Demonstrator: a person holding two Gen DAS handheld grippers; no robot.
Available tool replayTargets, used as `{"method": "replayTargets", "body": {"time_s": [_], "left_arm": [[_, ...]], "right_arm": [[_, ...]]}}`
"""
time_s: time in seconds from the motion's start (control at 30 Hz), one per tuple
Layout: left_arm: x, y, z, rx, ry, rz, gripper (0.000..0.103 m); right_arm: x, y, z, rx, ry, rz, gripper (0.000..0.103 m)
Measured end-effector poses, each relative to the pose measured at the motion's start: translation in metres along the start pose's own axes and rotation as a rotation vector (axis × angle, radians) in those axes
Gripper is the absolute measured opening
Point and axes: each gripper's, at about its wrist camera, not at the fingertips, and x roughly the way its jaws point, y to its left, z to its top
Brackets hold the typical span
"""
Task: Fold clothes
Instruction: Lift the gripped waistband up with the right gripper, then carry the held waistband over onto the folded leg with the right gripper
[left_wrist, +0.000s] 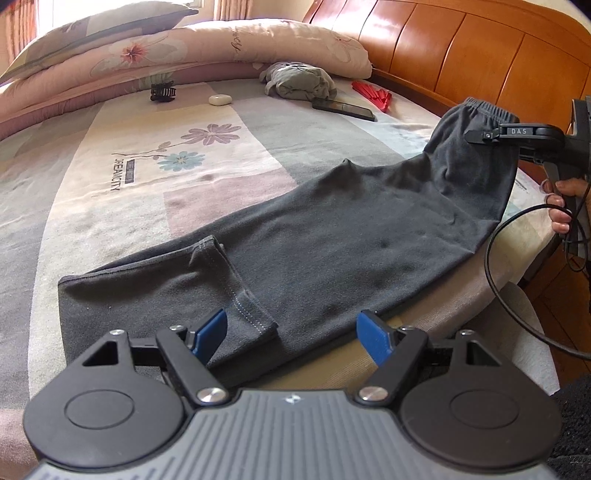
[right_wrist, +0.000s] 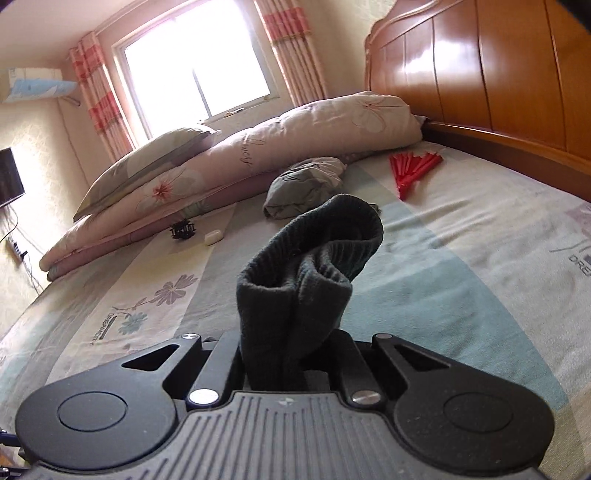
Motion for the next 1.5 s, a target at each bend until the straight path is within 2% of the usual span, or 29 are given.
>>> {"method": "replayTargets", "body": {"time_s": [0.3, 0.67, 0.87, 1.1, 1.5], "left_arm": [[-0.012, 0.016, -0.006, -0.007, -0.030, -0.008, 0.077], [-0.035, 0.051, -0.022, 0.023, -0.067, -0.033, 0.077], [-0.045, 0.066, -0.028, 0.087, -0.042, -0.051, 0.077], [-0.050, 0.074, -0.031, 0.125, -0.035, -0.075, 0.081], [-0.057, 0.097, -0.044, 0.082, -0.040, -0.057, 0.081]], "right_arm": [[-0.005, 0.076, 0.008, -0.176, 0.027, 0.100, 0.010], [0.010, 0.169, -0.001, -0.337, 0.082, 0.163, 0.010], [0.021, 0.220, -0.016, -0.437, 0.125, 0.223, 0.010], [0.029, 0.269, -0.044, -0.584, 0.169, 0.244, 0.010], [0.031, 0.338, -0.073, -0.776, 0.186, 0.303, 0.010]]}}
